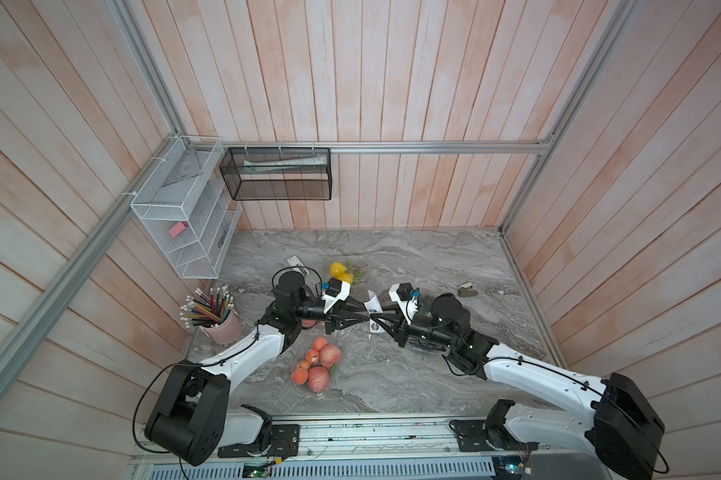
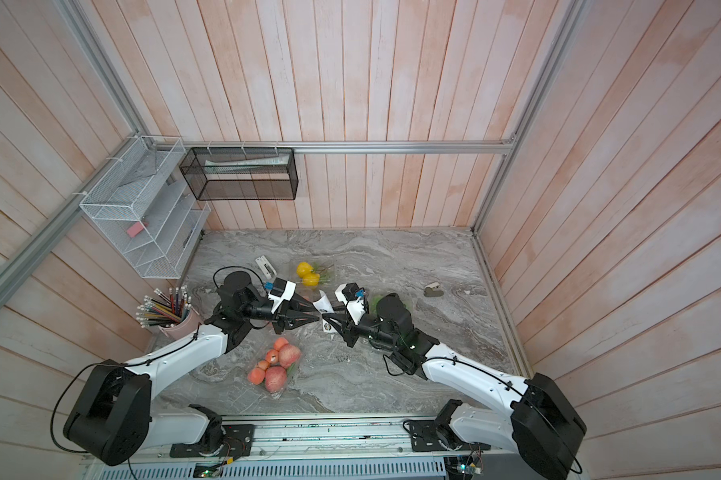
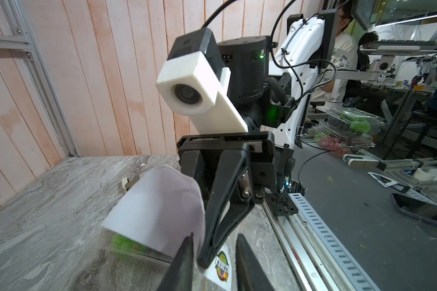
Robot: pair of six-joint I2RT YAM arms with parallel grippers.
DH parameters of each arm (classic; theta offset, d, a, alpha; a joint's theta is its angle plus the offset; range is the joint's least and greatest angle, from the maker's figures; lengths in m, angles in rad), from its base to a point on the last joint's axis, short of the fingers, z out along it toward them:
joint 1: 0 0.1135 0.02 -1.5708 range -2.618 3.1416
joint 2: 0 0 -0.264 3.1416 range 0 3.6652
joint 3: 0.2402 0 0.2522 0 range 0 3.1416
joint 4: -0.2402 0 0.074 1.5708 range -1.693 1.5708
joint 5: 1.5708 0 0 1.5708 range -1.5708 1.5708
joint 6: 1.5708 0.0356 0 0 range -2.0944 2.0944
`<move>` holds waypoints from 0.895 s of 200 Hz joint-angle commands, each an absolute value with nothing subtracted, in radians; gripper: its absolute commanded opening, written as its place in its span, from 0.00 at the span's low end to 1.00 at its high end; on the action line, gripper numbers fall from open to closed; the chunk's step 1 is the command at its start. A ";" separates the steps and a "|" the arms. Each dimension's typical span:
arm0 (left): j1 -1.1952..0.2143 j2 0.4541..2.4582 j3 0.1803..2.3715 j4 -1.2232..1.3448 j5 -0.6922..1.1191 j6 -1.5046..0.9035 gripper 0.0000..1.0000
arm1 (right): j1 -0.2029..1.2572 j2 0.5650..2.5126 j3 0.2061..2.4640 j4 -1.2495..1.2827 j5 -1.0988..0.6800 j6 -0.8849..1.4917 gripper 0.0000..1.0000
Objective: Label fruit boxes
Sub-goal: Pick up the label sticker from the center of the board.
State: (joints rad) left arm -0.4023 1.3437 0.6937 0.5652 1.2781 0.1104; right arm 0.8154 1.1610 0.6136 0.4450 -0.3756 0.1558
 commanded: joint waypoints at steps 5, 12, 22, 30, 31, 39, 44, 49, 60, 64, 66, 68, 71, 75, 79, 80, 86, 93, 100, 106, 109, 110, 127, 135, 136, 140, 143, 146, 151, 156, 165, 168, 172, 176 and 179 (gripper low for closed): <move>-0.407 1.361 0.722 0.575 1.272 0.103 0.24 | 0.808 1.177 0.617 0.478 -0.419 0.148 0.20; -0.407 1.362 0.721 0.578 1.274 0.098 0.22 | 0.808 1.178 0.617 0.479 -0.420 0.149 0.20; -0.407 1.364 0.720 0.583 1.278 0.093 0.19 | 0.808 1.180 0.618 0.479 -0.420 0.148 0.19; -0.407 1.363 0.717 0.582 1.278 0.092 0.18 | 0.808 1.182 0.619 0.479 -0.420 0.147 0.19; -0.407 1.363 0.717 0.583 1.278 0.092 0.17 | 0.808 1.182 0.620 0.478 -0.420 0.146 0.19; -0.408 1.361 0.715 0.581 1.275 0.092 0.16 | 0.808 1.181 0.620 0.479 -0.420 0.146 0.19; -0.408 1.359 0.712 0.580 1.273 0.093 0.16 | 0.808 1.180 0.621 0.480 -0.420 0.144 0.19; -0.408 1.358 0.711 0.579 1.270 0.092 0.16 | 0.808 1.181 0.621 0.481 -0.420 0.144 0.19; -0.408 1.356 0.710 0.576 1.267 0.092 0.16 | 0.808 1.180 0.621 0.482 -0.422 0.141 0.19; -0.408 1.354 0.709 0.576 1.267 0.093 0.16 | 0.808 1.181 0.623 0.481 -0.421 0.141 0.19; -0.407 1.354 0.709 0.575 1.267 0.093 0.15 | 0.808 1.181 0.623 0.481 -0.421 0.141 0.19; -0.407 1.352 0.709 0.575 1.268 0.093 0.14 | 0.808 1.181 0.623 0.481 -0.424 0.141 0.19; -0.408 1.352 0.709 0.574 1.267 0.092 0.12 | 0.808 1.180 0.623 0.481 -0.423 0.142 0.19; -0.407 1.351 0.709 0.574 1.266 0.091 0.12 | 0.808 1.180 0.623 0.482 -0.423 0.140 0.19; -0.408 1.351 0.709 0.572 1.264 0.091 0.11 | 0.808 1.181 0.621 0.482 -0.423 0.140 0.19; -0.408 1.351 0.709 0.572 1.263 0.091 0.11 | 0.808 1.180 0.621 0.482 -0.424 0.140 0.19; -0.407 1.352 0.711 0.565 1.259 0.091 0.10 | 0.808 1.180 0.622 0.480 -0.426 0.140 0.19; -0.407 1.351 0.712 0.558 1.255 0.094 0.09 | 0.808 1.179 0.622 0.481 -0.426 0.138 0.19; -0.408 1.351 0.715 0.551 1.251 0.097 0.08 | 0.808 1.177 0.620 0.481 -0.426 0.137 0.19; -0.407 1.350 0.715 0.547 1.245 0.100 0.05 | 0.808 1.174 0.618 0.481 -0.426 0.134 0.19; -0.408 1.350 0.715 0.545 1.242 0.099 0.03 | 0.807 1.171 0.616 0.480 -0.426 0.131 0.20; -0.407 1.350 0.716 0.545 1.242 0.100 0.03 | 0.807 1.170 0.616 0.479 -0.426 0.130 0.21; -0.407 1.343 0.718 0.521 1.243 0.120 0.00 | 0.798 1.146 0.603 0.456 -0.415 0.120 0.36; -0.407 1.339 0.718 0.505 1.248 0.133 0.00 | 0.784 1.130 0.596 0.443 -0.428 0.120 0.43; -0.407 1.338 0.719 0.504 1.249 0.134 0.00 | 0.781 1.129 0.595 0.440 -0.430 0.120 0.44; -0.408 1.337 0.720 0.495 1.255 0.144 0.00 | 0.770 1.121 0.592 0.429 -0.444 0.120 0.47; -0.407 1.337 0.719 0.487 1.258 0.152 0.00 | 0.764 1.114 0.591 0.421 -0.455 0.118 0.48; -0.407 1.336 0.721 0.479 1.265 0.162 0.00 | 0.756 1.109 0.590 0.410 -0.467 0.117 0.49; -0.408 1.335 0.723 0.465 1.274 0.174 0.00 | 0.742 1.099 0.589 0.393 -0.487 0.113 0.50; -0.408 1.336 0.725 0.455 1.278 0.185 0.00 | 0.729 1.091 0.590 0.372 -0.509 0.107 0.52; -0.408 1.333 0.729 0.439 1.285 0.197 0.00 | 0.706 1.075 0.589 0.338 -0.548 0.094 0.55; -0.408 1.333 0.729 0.435 1.286 0.200 0.00 | 0.699 1.069 0.590 0.328 -0.559 0.087 0.55; -0.407 1.332 0.729 0.434 1.291 0.201 0.00 | 0.691 1.062 0.589 0.317 -0.576 0.076 0.56; -0.408 1.332 0.729 0.432 1.294 0.205 0.00 | 0.683 1.056 0.590 0.305 -0.595 0.063 0.56; -0.408 1.331 0.729 0.431 1.299 0.206 0.00 | 0.678 1.051 0.589 0.298 -0.611 0.051 0.56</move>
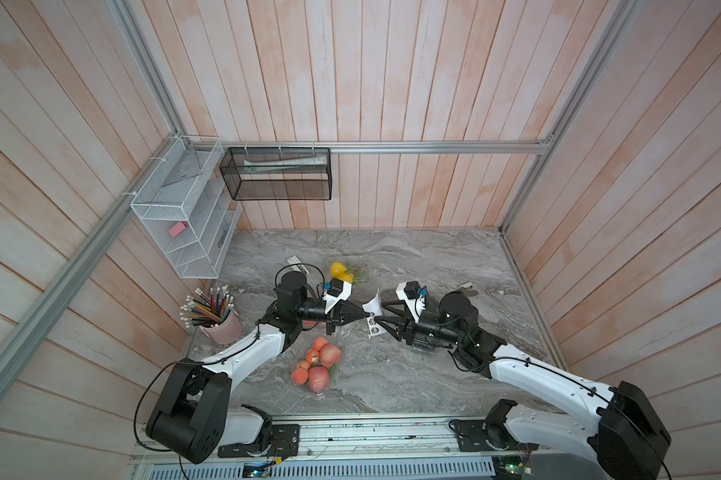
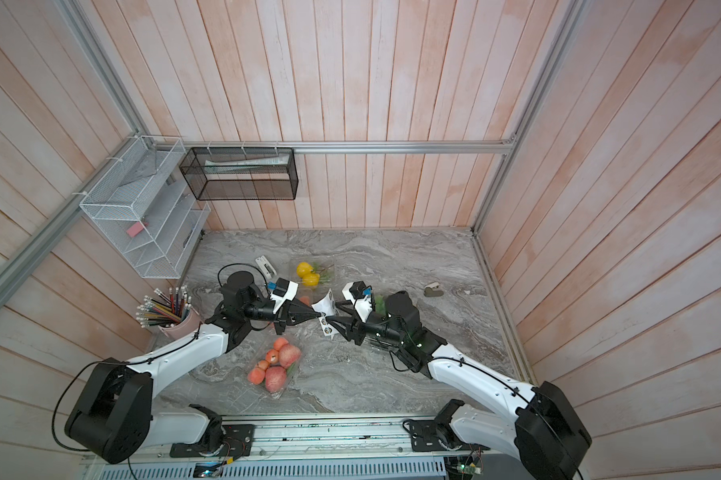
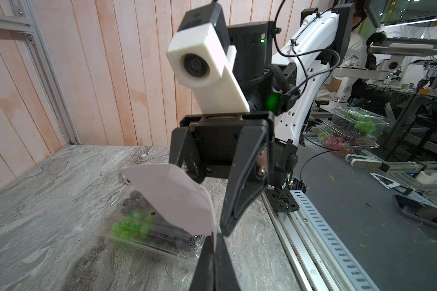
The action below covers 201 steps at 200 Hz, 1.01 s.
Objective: Label fruit boxes
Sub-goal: Pick up the label sticker from the center of the board.
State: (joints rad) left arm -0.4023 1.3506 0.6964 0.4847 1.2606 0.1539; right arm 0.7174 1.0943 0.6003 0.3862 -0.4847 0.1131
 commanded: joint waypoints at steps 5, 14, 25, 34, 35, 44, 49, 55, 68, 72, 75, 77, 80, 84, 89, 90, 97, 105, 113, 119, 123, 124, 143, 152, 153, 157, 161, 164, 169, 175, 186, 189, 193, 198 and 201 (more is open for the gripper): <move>-0.407 1.330 0.729 0.429 1.304 0.212 0.00 | 0.671 1.042 0.591 0.285 -0.630 0.035 0.57; -0.408 1.326 0.729 0.422 1.315 0.224 0.00 | 0.660 1.029 0.595 0.264 -0.644 0.014 0.59; -0.407 1.325 0.731 0.410 1.328 0.246 0.00 | 0.655 1.018 0.606 0.228 -0.629 -0.007 0.63; -0.408 1.326 0.729 0.405 1.342 0.258 0.00 | 0.649 1.014 0.616 0.192 -0.657 -0.039 0.64; -0.408 1.326 0.729 0.405 1.343 0.259 0.00 | 0.649 1.014 0.617 0.188 -0.661 -0.044 0.64; -0.410 1.326 0.729 0.405 1.349 0.262 0.00 | 0.646 1.014 0.630 0.160 -0.683 -0.069 0.64; -0.410 1.327 0.729 0.405 1.356 0.264 0.00 | 0.645 1.015 0.637 0.150 -0.687 -0.073 0.64; -0.410 1.327 0.729 0.405 1.365 0.268 0.00 | 0.643 1.017 0.644 0.140 -0.690 -0.075 0.65; -0.413 1.327 0.726 0.407 1.370 0.272 0.00 | 0.629 1.021 0.653 0.143 -0.715 -0.074 0.65; -0.414 1.325 0.726 0.407 1.370 0.271 0.00 | 0.624 1.024 0.655 0.147 -0.730 -0.073 0.65; -0.414 1.326 0.726 0.407 1.370 0.272 0.00 | 0.622 1.028 0.657 0.150 -0.738 -0.070 0.65; -0.415 1.325 0.726 0.406 1.370 0.273 0.00 | 0.621 1.028 0.659 0.153 -0.743 -0.069 0.65; -0.416 1.325 0.726 0.405 1.370 0.273 0.00 | 0.619 1.031 0.660 0.159 -0.751 -0.065 0.65; -0.417 1.325 0.726 0.405 1.369 0.273 0.00 | 0.615 1.036 0.662 0.167 -0.762 -0.061 0.65; -0.418 1.325 0.726 0.405 1.370 0.274 0.00 | 0.612 1.044 0.666 0.176 -0.778 -0.055 0.65; -0.418 1.325 0.726 0.405 1.370 0.274 0.00 | 0.612 1.044 0.668 0.178 -0.780 -0.054 0.65; -0.418 1.324 0.726 0.402 1.370 0.276 0.00 | 0.612 1.057 0.676 0.183 -0.806 -0.051 0.64; -0.421 1.324 0.726 0.401 1.368 0.279 0.00 | 0.611 1.073 0.685 0.184 -0.836 -0.050 0.64; -0.422 1.324 0.727 0.397 1.366 0.283 0.00 | 0.612 1.090 0.698 0.183 -0.859 -0.046 0.63; -0.423 1.322 0.728 0.391 1.364 0.287 0.00 | 0.611 1.102 0.707 0.182 -0.873 -0.043 0.63; -0.423 1.323 0.729 0.387 1.362 0.290 0.00 | 0.611 1.111 0.712 0.185 -0.883 -0.040 0.62; -0.423 1.323 0.729 0.386 1.361 0.290 0.00 | 0.611 1.112 0.714 0.185 -0.886 -0.039 0.62; -0.426 1.324 0.732 0.372 1.351 0.303 0.00 | 0.612 1.141 0.732 0.192 -0.922 -0.026 0.60; -0.428 1.324 0.733 0.362 1.344 0.309 0.00 | 0.611 1.150 0.738 0.199 -0.931 -0.020 0.57; -0.429 1.324 0.735 0.361 1.343 0.309 0.00 | 0.611 1.151 0.739 0.198 -0.932 -0.019 0.57; -0.428 1.324 0.736 0.354 1.341 0.313 0.00 | 0.611 1.154 0.741 0.200 -0.935 -0.018 0.55; -0.428 1.324 0.736 0.349 1.339 0.317 0.00 | 0.612 1.156 0.743 0.204 -0.938 -0.017 0.54; -0.429 1.324 0.737 0.346 1.338 0.322 0.00 | 0.611 1.157 0.742 0.207 -0.940 -0.015 0.52; -0.429 1.323 0.738 0.342 1.337 0.323 0.00 | 0.612 1.159 0.742 0.212 -0.940 -0.013 0.50; -0.431 1.325 0.738 0.339 1.335 0.327 0.00 | 0.612 1.161 0.741 0.217 -0.941 -0.012 0.45; -0.431 1.324 0.739 0.339 1.337 0.326 0.00 | 0.611 1.163 0.739 0.225 -0.939 -0.012 0.37; -0.432 1.324 0.739 0.339 1.336 0.326 0.00 | 0.612 1.163 0.738 0.227 -0.940 -0.012 0.36; -0.432 1.324 0.740 0.339 1.336 0.326 0.00 | 0.611 1.163 0.736 0.231 -0.939 -0.012 0.33; -0.432 1.323 0.739 0.338 1.336 0.325 0.00 | 0.610 1.162 0.734 0.235 -0.941 -0.011 0.31; -0.432 1.322 0.739 0.337 1.338 0.325 0.00 | 0.611 1.161 0.732 0.239 -0.942 -0.009 0.29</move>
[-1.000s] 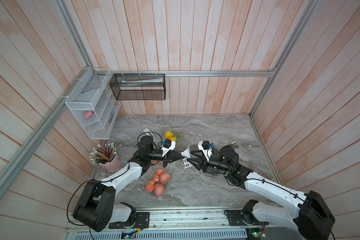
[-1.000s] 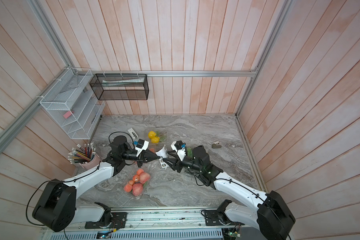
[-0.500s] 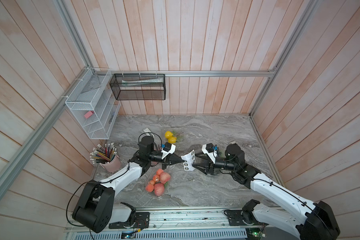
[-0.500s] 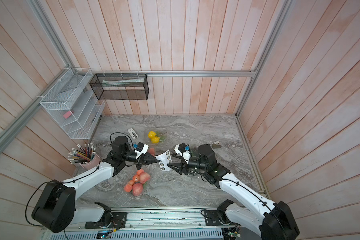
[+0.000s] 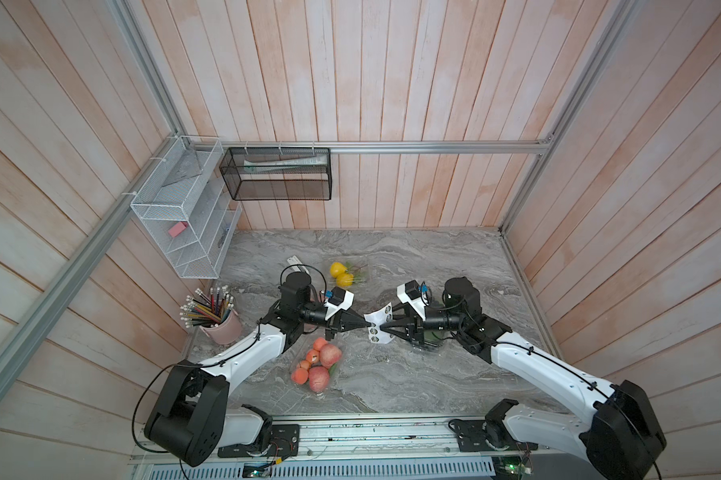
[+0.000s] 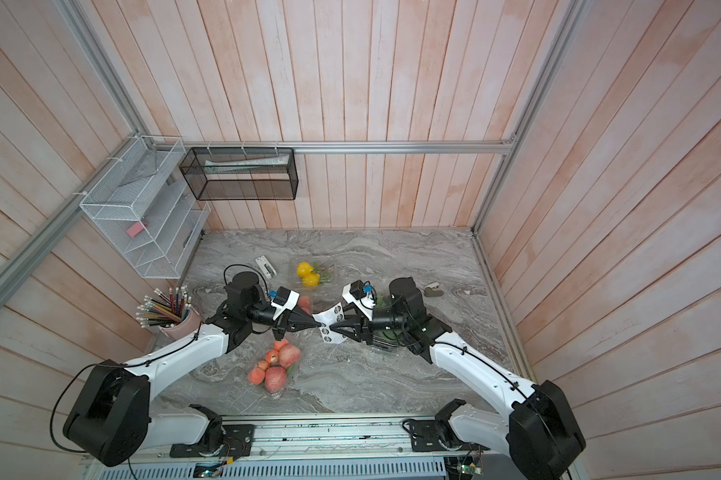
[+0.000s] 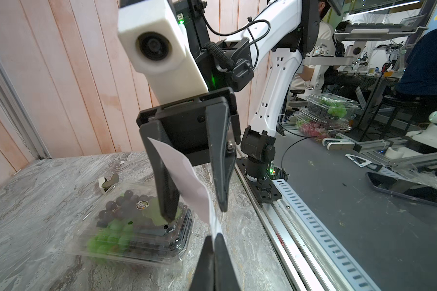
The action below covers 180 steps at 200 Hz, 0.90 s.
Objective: Label fruit boxes
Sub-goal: Pick up the label sticker from the center of the board.
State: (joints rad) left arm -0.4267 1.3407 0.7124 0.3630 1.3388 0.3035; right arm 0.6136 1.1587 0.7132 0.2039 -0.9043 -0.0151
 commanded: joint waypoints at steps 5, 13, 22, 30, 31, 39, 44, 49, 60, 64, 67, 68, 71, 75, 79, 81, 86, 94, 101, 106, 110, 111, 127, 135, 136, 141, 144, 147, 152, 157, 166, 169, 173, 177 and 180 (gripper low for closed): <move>-0.432 1.321 0.740 0.337 1.338 0.326 0.00 | 0.610 1.159 0.730 0.246 -0.943 -0.007 0.25; -0.434 1.322 0.739 0.337 1.339 0.327 0.00 | 0.610 1.157 0.726 0.255 -0.948 -0.002 0.20; -0.435 1.322 0.739 0.337 1.340 0.326 0.00 | 0.609 1.155 0.722 0.267 -0.949 0.001 0.16; -0.436 1.323 0.739 0.337 1.341 0.326 0.00 | 0.609 1.152 0.718 0.274 -0.951 0.004 0.14; -0.437 1.323 0.739 0.337 1.341 0.325 0.00 | 0.609 1.151 0.717 0.275 -0.951 0.003 0.14; -0.438 1.324 0.739 0.339 1.343 0.326 0.00 | 0.609 1.150 0.714 0.281 -0.952 0.004 0.11; -0.441 1.325 0.739 0.340 1.343 0.324 0.00 | 0.609 1.148 0.712 0.284 -0.951 0.005 0.09; -0.443 1.325 0.739 0.342 1.344 0.324 0.00 | 0.609 1.148 0.710 0.289 -0.950 0.006 0.07; -0.450 1.328 0.741 0.348 1.346 0.322 0.00 | 0.609 1.145 0.705 0.300 -0.943 0.010 0.02; -0.453 1.330 0.741 0.349 1.348 0.318 0.00 | 0.609 1.144 0.702 0.306 -0.938 0.011 0.01; -0.455 1.331 0.741 0.350 1.348 0.317 0.00 | 0.609 1.144 0.700 0.309 -0.937 0.011 0.00; -0.454 1.331 0.741 0.351 1.349 0.317 0.00 | 0.609 1.144 0.699 0.310 -0.936 0.011 0.00; -0.457 1.333 0.741 0.355 1.348 0.315 0.00 | 0.609 1.142 0.697 0.314 -0.936 0.012 0.00; -0.460 1.334 0.741 0.358 1.350 0.312 0.00 | 0.609 1.142 0.694 0.322 -0.937 0.014 0.00; -0.460 1.336 0.741 0.363 1.350 0.309 0.00 | 0.609 1.140 0.693 0.330 -0.938 0.017 0.00; -0.461 1.337 0.741 0.365 1.350 0.308 0.00 | 0.608 1.140 0.690 0.333 -0.940 0.019 0.00; -0.464 1.338 0.740 0.370 1.350 0.306 0.00 | 0.609 1.138 0.685 0.344 -0.944 0.024 0.00; -0.466 1.341 0.739 0.380 1.350 0.299 0.00 | 0.609 1.139 0.679 0.357 -0.954 0.031 0.00; -0.467 1.344 0.737 0.394 1.350 0.291 0.00 | 0.609 1.138 0.675 0.369 -0.965 0.037 0.00; -0.466 1.345 0.734 0.405 1.349 0.282 0.00 | 0.609 1.138 0.671 0.375 -0.971 0.043 0.00; -0.467 1.346 0.733 0.413 1.348 0.279 0.00 | 0.608 1.138 0.669 0.380 -0.976 0.045 0.00; -0.468 1.346 0.732 0.415 1.347 0.278 0.00 | 0.608 1.137 0.668 0.380 -0.976 0.046 0.00; -0.467 1.344 0.730 0.416 1.330 0.269 0.00 | 0.609 1.130 0.660 0.380 -0.989 0.054 0.00; -0.467 1.341 0.725 0.417 1.322 0.270 0.00 | 0.606 1.123 0.656 0.374 -0.983 0.057 0.00; -0.468 1.340 0.725 0.418 1.321 0.271 0.00 | 0.607 1.121 0.656 0.373 -0.982 0.058 0.00; -0.468 1.338 0.722 0.421 1.319 0.271 0.00 | 0.605 1.116 0.652 0.368 -0.977 0.060 0.00; -0.467 1.337 0.720 0.422 1.319 0.272 0.00 | 0.604 1.113 0.651 0.365 -0.976 0.061 0.01; -0.468 1.336 0.719 0.421 1.317 0.272 0.00 | 0.604 1.108 0.648 0.362 -0.973 0.062 0.05; -0.467 1.334 0.718 0.421 1.316 0.272 0.00 | 0.603 1.102 0.645 0.358 -0.972 0.064 0.11; -0.467 1.335 0.718 0.421 1.317 0.273 0.00 | 0.603 1.097 0.641 0.354 -0.967 0.065 0.17; -0.467 1.333 0.719 0.422 1.316 0.273 0.00 | 0.600 1.088 0.634 0.351 -0.966 0.062 0.24; -0.467 1.333 0.718 0.422 1.317 0.272 0.00 | 0.600 1.087 0.632 0.351 -0.966 0.061 0.24; -0.468 1.333 0.719 0.422 1.318 0.272 0.00 | 0.600 1.085 0.631 0.350 -0.966 0.061 0.25; -0.468 1.334 0.719 0.423 1.319 0.272 0.00 | 0.600 1.084 0.631 0.350 -0.967 0.062 0.25; -0.467 1.335 0.719 0.422 1.319 0.271 0.00 | 0.599 1.084 0.631 0.351 -0.966 0.061 0.25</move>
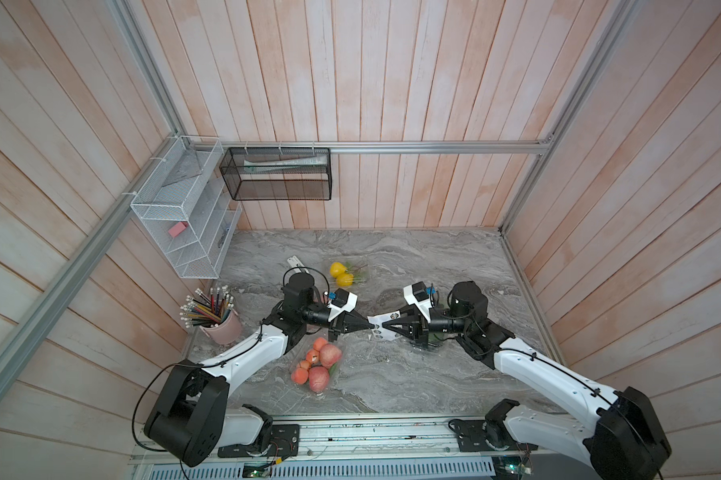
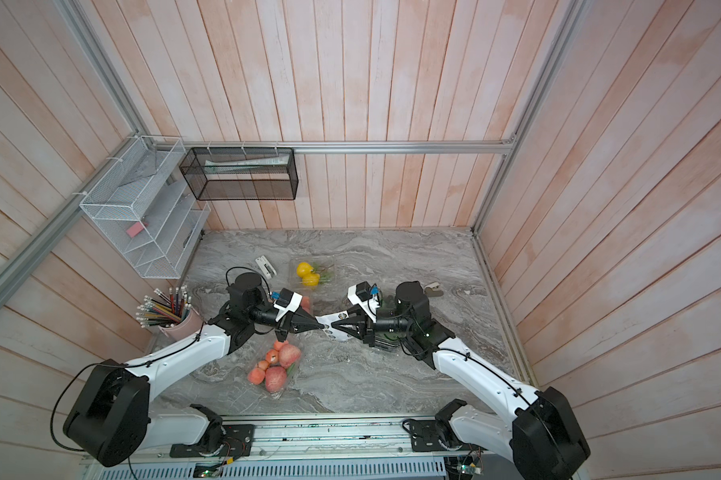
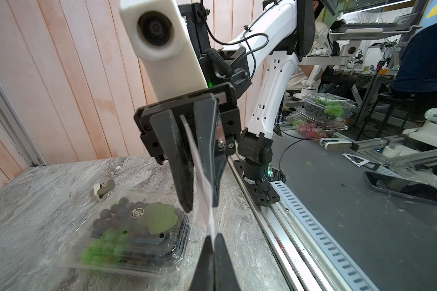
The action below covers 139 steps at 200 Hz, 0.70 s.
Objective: Label fruit boxes
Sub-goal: Pick up the label sticker from the center of the board, then adjust the label sticker.
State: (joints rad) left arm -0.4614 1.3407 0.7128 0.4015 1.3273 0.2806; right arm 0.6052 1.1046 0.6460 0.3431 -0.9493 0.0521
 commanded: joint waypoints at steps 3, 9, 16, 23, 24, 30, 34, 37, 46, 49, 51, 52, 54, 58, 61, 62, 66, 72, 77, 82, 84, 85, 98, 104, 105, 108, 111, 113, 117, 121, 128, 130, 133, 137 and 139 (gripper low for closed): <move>-0.467 1.336 0.721 0.422 1.320 0.271 0.00 | 0.599 1.085 0.631 0.353 -0.968 0.064 0.25; -0.467 1.336 0.723 0.423 1.322 0.270 0.00 | 0.599 1.088 0.633 0.355 -0.972 0.067 0.25; -0.467 1.338 0.724 0.426 1.324 0.271 0.00 | 0.601 1.092 0.636 0.359 -0.977 0.072 0.26; -0.468 1.338 0.724 0.428 1.325 0.270 0.00 | 0.600 1.100 0.641 0.362 -0.984 0.078 0.26; -0.467 1.339 0.724 0.428 1.324 0.269 0.00 | 0.599 1.102 0.641 0.363 -0.985 0.080 0.26; -0.467 1.339 0.726 0.429 1.325 0.268 0.00 | 0.599 1.106 0.645 0.366 -0.990 0.083 0.27; -0.467 1.341 0.726 0.430 1.325 0.267 0.00 | 0.599 1.113 0.645 0.366 -0.996 0.085 0.27; -0.466 1.342 0.726 0.431 1.325 0.267 0.00 | 0.600 1.116 0.648 0.366 -0.998 0.086 0.27; -0.467 1.341 0.726 0.430 1.327 0.267 0.00 | 0.599 1.124 0.651 0.369 -1.009 0.089 0.27; -0.466 1.340 0.726 0.430 1.328 0.266 0.00 | 0.600 1.127 0.652 0.368 -1.010 0.090 0.27; -0.468 1.340 0.726 0.431 1.328 0.266 0.00 | 0.599 1.129 0.653 0.368 -1.012 0.089 0.27; -0.468 1.340 0.726 0.430 1.327 0.267 0.00 | 0.600 1.130 0.653 0.368 -1.014 0.090 0.27; -0.468 1.339 0.726 0.430 1.328 0.267 0.00 | 0.600 1.131 0.654 0.369 -1.014 0.088 0.27; -0.466 1.338 0.726 0.430 1.328 0.267 0.00 | 0.599 1.132 0.655 0.367 -1.017 0.087 0.26; -0.467 1.338 0.726 0.430 1.328 0.267 0.00 | 0.600 1.133 0.656 0.368 -1.019 0.087 0.25; -0.468 1.338 0.726 0.430 1.327 0.268 0.00 | 0.600 1.133 0.656 0.369 -1.019 0.087 0.25; -0.468 1.338 0.726 0.430 1.327 0.268 0.00 | 0.599 1.135 0.658 0.369 -1.021 0.086 0.24; -0.467 1.336 0.724 0.430 1.327 0.267 0.00 | 0.600 1.135 0.658 0.370 -1.025 0.086 0.22; -0.468 1.336 0.725 0.430 1.327 0.267 0.00 | 0.600 1.135 0.660 0.370 -1.026 0.086 0.21; -0.467 1.336 0.723 0.430 1.328 0.267 0.00 | 0.600 1.137 0.660 0.370 -1.027 0.085 0.19; -0.467 1.336 0.723 0.430 1.327 0.267 0.00 | 0.601 1.136 0.660 0.370 -1.028 0.085 0.18; -0.467 1.336 0.723 0.430 1.328 0.267 0.00 | 0.599 1.136 0.660 0.371 -1.029 0.084 0.18; -0.467 1.337 0.723 0.430 1.330 0.267 0.00 | 0.600 1.138 0.659 0.374 -1.034 0.086 0.12; -0.466 1.338 0.723 0.431 1.330 0.267 0.00 | 0.599 1.139 0.658 0.376 -1.037 0.088 0.09; -0.467 1.338 0.723 0.431 1.330 0.266 0.00 | 0.599 1.139 0.658 0.378 -1.038 0.088 0.08; -0.467 1.337 0.723 0.433 1.331 0.267 0.00 | 0.599 1.140 0.658 0.381 -1.040 0.089 0.07; -0.467 1.339 0.723 0.434 1.331 0.266 0.00 | 0.599 1.141 0.658 0.384 -1.044 0.091 0.05; -0.466 1.340 0.723 0.434 1.331 0.267 0.00 | 0.599 1.142 0.659 0.387 -1.045 0.092 0.04; -0.468 1.341 0.723 0.436 1.333 0.267 0.00 | 0.599 1.144 0.658 0.392 -1.050 0.095 0.02; -0.469 1.342 0.723 0.438 1.333 0.266 0.00 | 0.598 1.144 0.656 0.398 -1.053 0.097 0.01; -0.468 1.346 0.723 0.440 1.333 0.264 0.00 | 0.598 1.146 0.654 0.409 -1.059 0.102 0.00; -0.468 1.347 0.723 0.441 1.334 0.265 0.00 | 0.599 1.147 0.653 0.413 -1.061 0.103 0.00; -0.469 1.349 0.723 0.443 1.335 0.265 0.00 | 0.600 1.148 0.652 0.416 -1.064 0.105 0.00; -0.470 1.351 0.723 0.446 1.336 0.265 0.00 | 0.600 1.149 0.651 0.421 -1.066 0.108 0.00; -0.471 1.350 0.723 0.447 1.336 0.263 0.00 | 0.599 1.149 0.651 0.423 -1.068 0.109 0.00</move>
State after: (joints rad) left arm -0.4614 1.3407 0.7128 0.4267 1.3281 0.2729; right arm 0.6048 1.1374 0.6403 0.3683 -1.0248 0.0891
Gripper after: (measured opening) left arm 0.044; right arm 0.047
